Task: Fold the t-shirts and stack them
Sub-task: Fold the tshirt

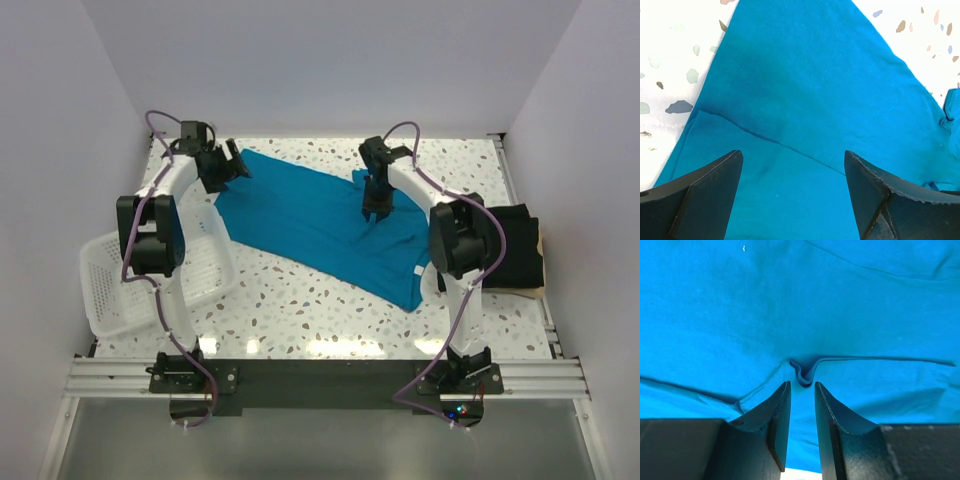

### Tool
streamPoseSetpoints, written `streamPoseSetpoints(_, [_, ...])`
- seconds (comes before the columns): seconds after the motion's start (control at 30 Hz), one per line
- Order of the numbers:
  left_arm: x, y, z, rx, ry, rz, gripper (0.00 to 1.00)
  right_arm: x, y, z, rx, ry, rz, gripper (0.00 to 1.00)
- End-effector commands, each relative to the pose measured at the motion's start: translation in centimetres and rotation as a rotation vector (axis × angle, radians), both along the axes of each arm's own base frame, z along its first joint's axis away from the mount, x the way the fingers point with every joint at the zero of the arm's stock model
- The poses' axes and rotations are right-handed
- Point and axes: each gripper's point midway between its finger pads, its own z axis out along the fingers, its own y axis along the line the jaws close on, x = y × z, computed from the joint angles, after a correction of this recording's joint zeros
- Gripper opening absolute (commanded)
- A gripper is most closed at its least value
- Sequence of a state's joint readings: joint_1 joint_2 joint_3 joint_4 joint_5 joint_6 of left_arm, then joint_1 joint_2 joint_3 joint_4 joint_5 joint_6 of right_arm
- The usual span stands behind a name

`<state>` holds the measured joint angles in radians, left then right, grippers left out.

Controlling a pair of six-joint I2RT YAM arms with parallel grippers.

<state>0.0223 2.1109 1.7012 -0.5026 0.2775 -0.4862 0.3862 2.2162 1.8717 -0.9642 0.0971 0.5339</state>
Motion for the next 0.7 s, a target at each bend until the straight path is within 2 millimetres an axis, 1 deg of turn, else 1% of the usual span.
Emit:
streamPoseSetpoints(0.0, [0.1,0.0,0.8,-0.004,-0.034,-0.019,0.87,0.3,-0.6,3.7,-0.015,-0.087,-0.029,0.3])
streamPoseSetpoints(0.13, [0.0,0.0,0.7,-0.004,-0.032,-0.019,0.87,0.1,-0.5,3.1,-0.011,-0.068,-0.024,0.31])
streamPoseSetpoints(0.27, [0.0,0.0,0.8,-0.004,-0.035,-0.018,0.87,-0.4,-0.4,1.9,-0.008,-0.039,-0.018,0.31])
streamPoseSetpoints(0.47, [-0.2,0.0,0.8,-0.002,-0.035,-0.017,0.87,0.0,0.4,0.0,0.009,-0.003,0.005,0.33])
streamPoseSetpoints(0.67, [-0.3,0.1,0.8,0.002,-0.037,-0.016,0.88,0.6,0.7,-0.1,0.022,-0.019,0.012,0.32])
